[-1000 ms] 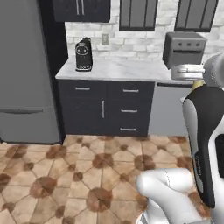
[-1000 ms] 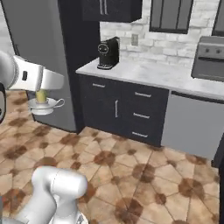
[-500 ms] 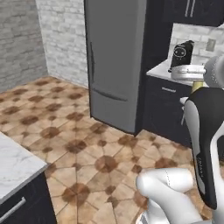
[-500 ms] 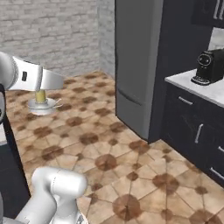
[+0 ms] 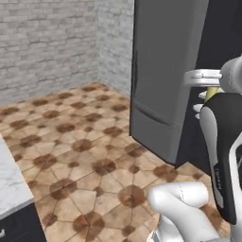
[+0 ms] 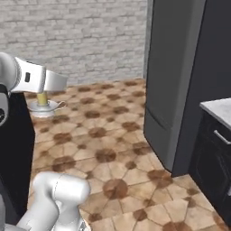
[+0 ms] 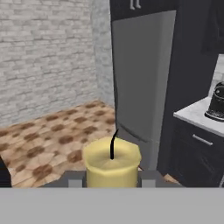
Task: Get the candle and the beer from the cabinet and move them to the dining counter.
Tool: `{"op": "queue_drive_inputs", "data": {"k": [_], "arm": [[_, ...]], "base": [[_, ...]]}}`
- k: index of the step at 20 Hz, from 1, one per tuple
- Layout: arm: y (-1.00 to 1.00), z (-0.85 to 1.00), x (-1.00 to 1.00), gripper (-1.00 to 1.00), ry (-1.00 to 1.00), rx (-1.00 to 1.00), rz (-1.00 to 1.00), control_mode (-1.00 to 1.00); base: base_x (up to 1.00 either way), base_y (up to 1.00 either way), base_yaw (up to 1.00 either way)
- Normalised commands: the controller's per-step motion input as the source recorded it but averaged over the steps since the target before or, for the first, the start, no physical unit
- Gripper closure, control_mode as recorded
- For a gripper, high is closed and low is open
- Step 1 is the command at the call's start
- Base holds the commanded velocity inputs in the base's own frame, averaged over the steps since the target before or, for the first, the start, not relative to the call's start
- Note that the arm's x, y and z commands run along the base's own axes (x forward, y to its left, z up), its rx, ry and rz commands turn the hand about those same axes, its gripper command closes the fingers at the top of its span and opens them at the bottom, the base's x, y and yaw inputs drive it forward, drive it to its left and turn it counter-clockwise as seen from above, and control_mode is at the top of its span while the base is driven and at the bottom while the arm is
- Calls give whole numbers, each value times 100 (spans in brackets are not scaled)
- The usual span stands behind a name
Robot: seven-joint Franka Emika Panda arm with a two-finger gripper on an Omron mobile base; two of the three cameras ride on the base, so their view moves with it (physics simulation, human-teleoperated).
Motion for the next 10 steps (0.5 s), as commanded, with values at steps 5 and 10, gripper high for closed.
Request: {"op": "queue_drive_inputs", "data": {"k": [5,10], "arm": [[0,0,0,100,0,0,0,100],[0,0,0,100,0,0,0,100]], "base": [[97,-82,47],[84,-37,67]]}}
